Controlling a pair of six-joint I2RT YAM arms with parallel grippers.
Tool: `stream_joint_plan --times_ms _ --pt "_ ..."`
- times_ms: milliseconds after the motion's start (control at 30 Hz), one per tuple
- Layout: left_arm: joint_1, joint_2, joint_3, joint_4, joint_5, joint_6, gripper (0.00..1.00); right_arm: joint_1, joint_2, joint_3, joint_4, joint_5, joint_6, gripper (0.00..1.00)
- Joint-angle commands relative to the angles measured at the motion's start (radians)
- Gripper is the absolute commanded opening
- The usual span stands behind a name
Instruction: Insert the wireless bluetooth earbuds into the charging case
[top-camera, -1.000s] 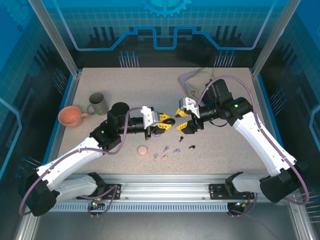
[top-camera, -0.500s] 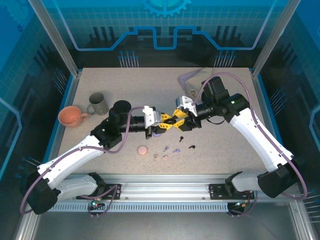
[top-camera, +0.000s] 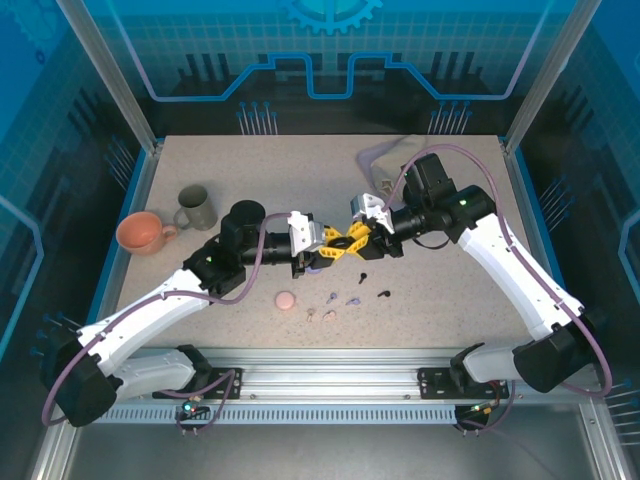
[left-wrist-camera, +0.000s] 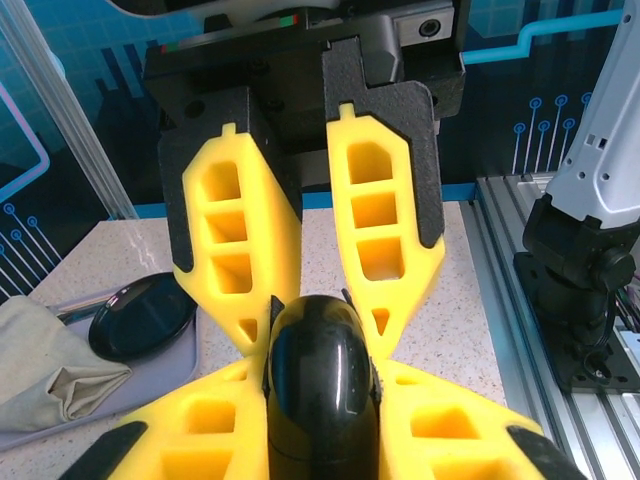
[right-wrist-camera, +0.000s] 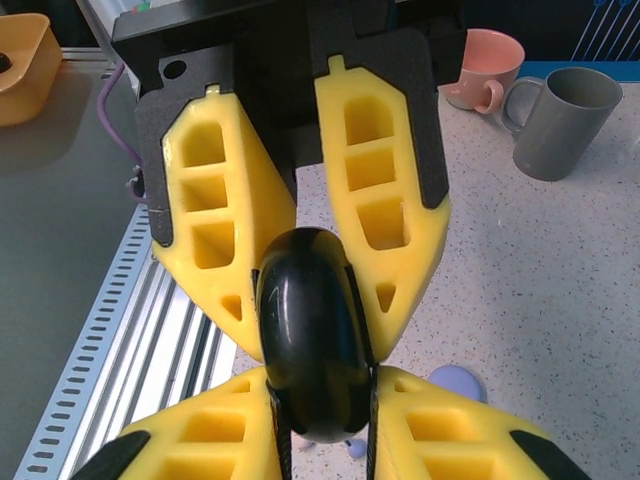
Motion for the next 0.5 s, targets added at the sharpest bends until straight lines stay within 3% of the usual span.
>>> stream_joint_plan --times_ms 0,167,467 --pt "-0.012 -0.017 0.005 0.021 -0.033 0.000 0.31 0.010 0.005 0.028 -0.023 -0.037 -0.001 0.22" --pt "-0.012 -0.026 -0.010 0.013 -0.044 -0.014 0.41 0.009 -0.004 0.024 -0.020 -0.037 -0.001 0.22" --pt "-0.011 -0.023 -0.020 0.006 -0.051 -0.029 0.44 0.007 -0.017 0.008 -0.018 -0.019 -0.004 0.21"
